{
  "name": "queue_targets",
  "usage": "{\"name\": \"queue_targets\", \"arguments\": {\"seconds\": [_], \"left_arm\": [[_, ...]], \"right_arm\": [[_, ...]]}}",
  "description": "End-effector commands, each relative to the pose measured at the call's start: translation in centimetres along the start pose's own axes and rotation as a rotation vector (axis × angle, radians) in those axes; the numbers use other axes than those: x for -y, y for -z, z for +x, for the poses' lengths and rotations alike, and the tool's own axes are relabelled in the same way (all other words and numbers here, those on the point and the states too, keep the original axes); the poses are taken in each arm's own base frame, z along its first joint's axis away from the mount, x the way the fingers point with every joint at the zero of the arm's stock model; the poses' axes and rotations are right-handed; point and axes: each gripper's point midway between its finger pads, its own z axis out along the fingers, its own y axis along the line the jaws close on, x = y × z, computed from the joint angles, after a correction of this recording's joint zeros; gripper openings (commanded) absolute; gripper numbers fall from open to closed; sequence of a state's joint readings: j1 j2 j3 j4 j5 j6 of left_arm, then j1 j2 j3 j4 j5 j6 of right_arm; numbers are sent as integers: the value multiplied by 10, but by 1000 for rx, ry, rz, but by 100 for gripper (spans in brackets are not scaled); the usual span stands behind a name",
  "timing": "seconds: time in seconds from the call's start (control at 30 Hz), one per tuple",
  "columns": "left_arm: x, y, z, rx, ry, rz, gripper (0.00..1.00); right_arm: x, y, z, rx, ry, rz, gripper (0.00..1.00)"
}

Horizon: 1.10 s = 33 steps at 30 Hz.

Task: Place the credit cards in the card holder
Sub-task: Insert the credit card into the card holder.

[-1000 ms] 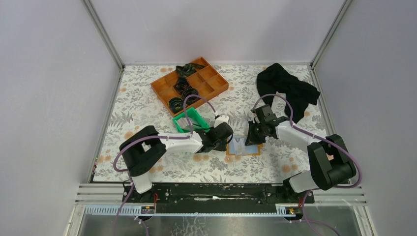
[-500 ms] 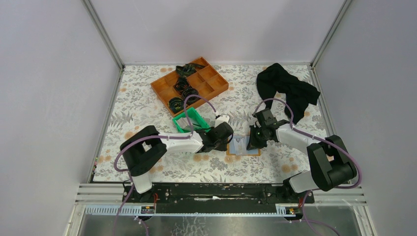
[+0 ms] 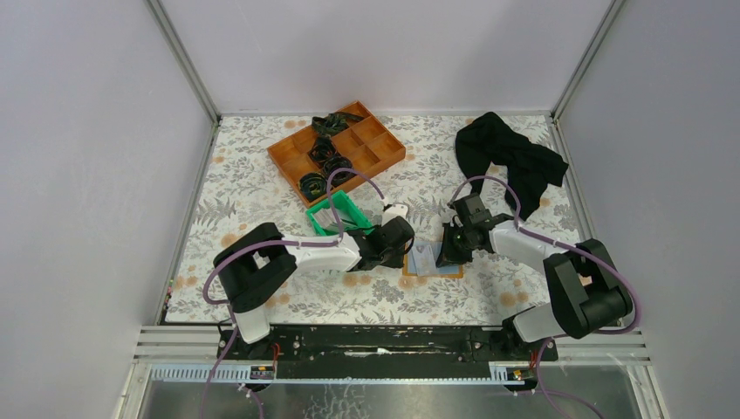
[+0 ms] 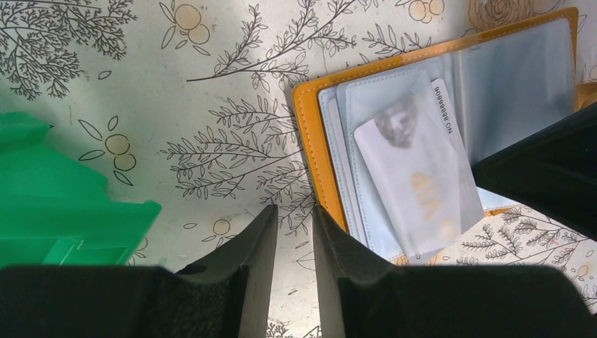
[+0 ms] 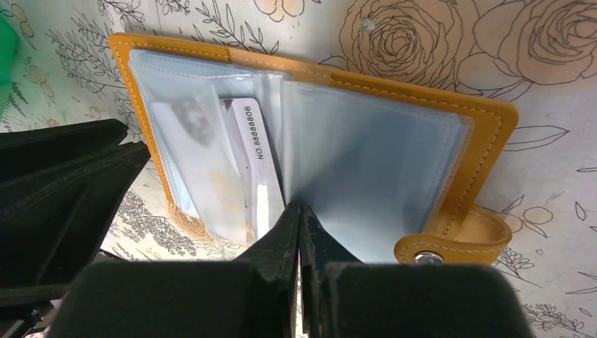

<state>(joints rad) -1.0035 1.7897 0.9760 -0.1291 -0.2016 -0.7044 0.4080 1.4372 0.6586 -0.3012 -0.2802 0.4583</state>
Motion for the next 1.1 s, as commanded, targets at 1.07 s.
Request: {"name": "queue_targets", "arguments": {"seconds": [1.07], "left_arm": [[-14, -14, 52, -168, -37, -28, 33]], "right_arm": [[-1, 37, -10, 72, 128, 70, 5]]}}
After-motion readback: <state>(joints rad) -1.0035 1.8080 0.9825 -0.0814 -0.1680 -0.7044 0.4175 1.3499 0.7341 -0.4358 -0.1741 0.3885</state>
